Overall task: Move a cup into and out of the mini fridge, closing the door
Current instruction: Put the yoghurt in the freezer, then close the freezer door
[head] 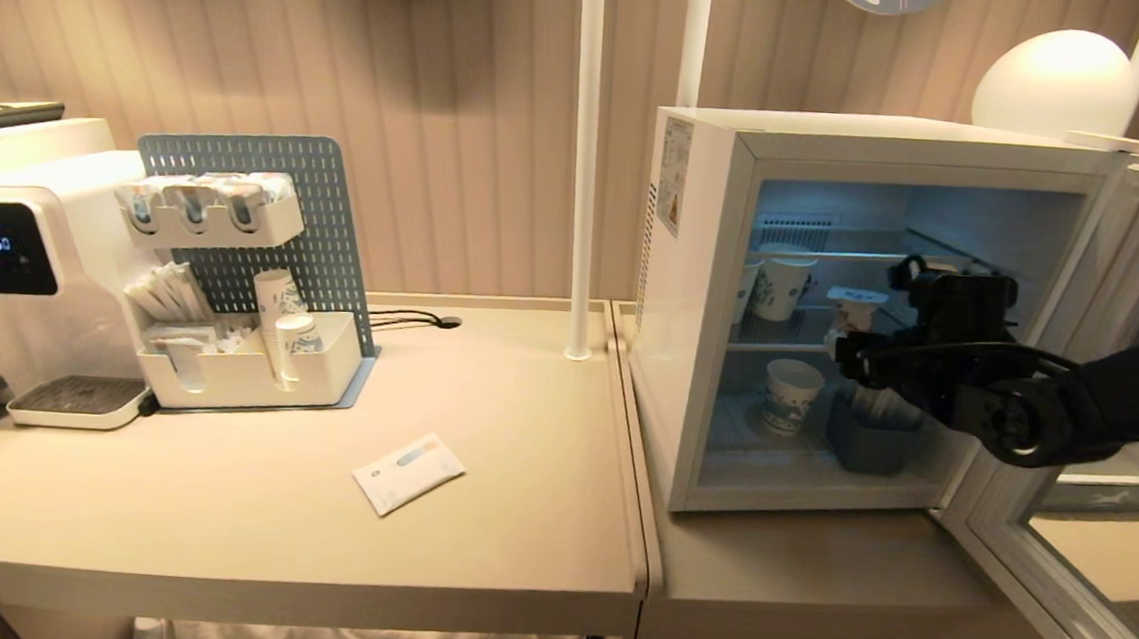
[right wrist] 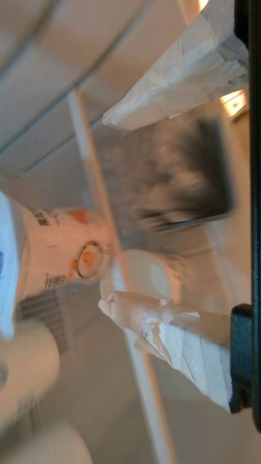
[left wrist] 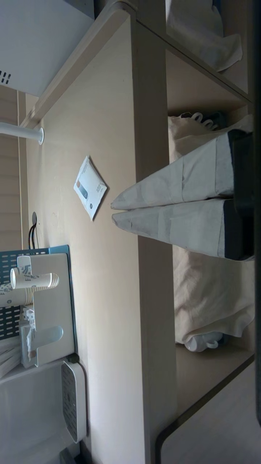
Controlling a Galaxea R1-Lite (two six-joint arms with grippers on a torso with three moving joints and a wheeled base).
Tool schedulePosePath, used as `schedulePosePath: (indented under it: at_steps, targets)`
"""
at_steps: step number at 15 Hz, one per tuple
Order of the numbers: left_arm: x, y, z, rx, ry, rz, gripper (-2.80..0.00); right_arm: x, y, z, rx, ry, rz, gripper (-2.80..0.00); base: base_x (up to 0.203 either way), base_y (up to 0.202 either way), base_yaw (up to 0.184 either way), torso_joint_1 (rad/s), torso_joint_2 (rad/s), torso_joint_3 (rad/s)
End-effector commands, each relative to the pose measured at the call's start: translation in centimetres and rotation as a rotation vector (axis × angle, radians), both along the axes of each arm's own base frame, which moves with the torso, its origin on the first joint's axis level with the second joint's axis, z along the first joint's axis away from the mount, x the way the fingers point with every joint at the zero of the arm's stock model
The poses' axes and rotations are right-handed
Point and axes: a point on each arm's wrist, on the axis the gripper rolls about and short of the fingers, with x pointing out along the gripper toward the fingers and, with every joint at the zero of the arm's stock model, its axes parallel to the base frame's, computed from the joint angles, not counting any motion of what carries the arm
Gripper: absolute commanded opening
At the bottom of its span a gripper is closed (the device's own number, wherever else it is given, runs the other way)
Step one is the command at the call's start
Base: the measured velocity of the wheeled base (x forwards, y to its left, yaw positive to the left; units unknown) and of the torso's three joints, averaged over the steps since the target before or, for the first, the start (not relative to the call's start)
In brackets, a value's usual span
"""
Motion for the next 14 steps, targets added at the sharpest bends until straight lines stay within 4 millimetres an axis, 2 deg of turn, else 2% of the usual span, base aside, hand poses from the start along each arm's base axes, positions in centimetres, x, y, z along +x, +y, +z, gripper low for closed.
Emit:
schedulePosePath:
  at_steps: [1, 5, 6, 9, 12, 14]
  targets:
    - [0.0, 0.0, 0.0, -0.003, 0.004, 0.001, -2.80, -2.6, 0.0, 2.8, 0.010, -0.060, 0.011, 0.00, 0.000, 0.000, 0.000, 0.000, 0.00, 0.000]
    - [0.0, 0.0, 0.0, -0.007, 0.004, 0.001, -2.80, -8.2, 1.0, 4.7, 0.019, -0.079, 0.071, 0.00, 0.000, 0.000, 0.000, 0.000, 0.00, 0.000]
    - [0.0, 0.0, 0.0, -0.007, 0.004, 0.001, -2.80, -9.6, 1.2, 5.1, 0.021, -0.086, 0.087, -2.80, 0.000, 0.000, 0.000, 0.000, 0.00, 0.000]
    - [0.0, 0.0, 0.0, -0.007, 0.002, 0.000, -2.80, -14.3, 1.4, 6.6, 0.033, -0.133, 0.130, -2.80, 0.000, 0.000, 0.000, 0.000, 0.00, 0.000]
    - [0.0, 0.0, 0.0, -0.008, 0.004, 0.000, -2.80, -19.4, 0.7, 8.0, 0.029, -0.200, 0.138, -2.80, 0.000, 0.000, 0.000, 0.000, 0.00, 0.000]
    - [0.0, 0.0, 0.0, -0.007, 0.002, 0.000, -2.80, -22.9, -0.5, 9.2, -0.028, -0.257, 0.002, -2.80, 0.000, 0.000, 0.000, 0.000, 0.00, 0.000]
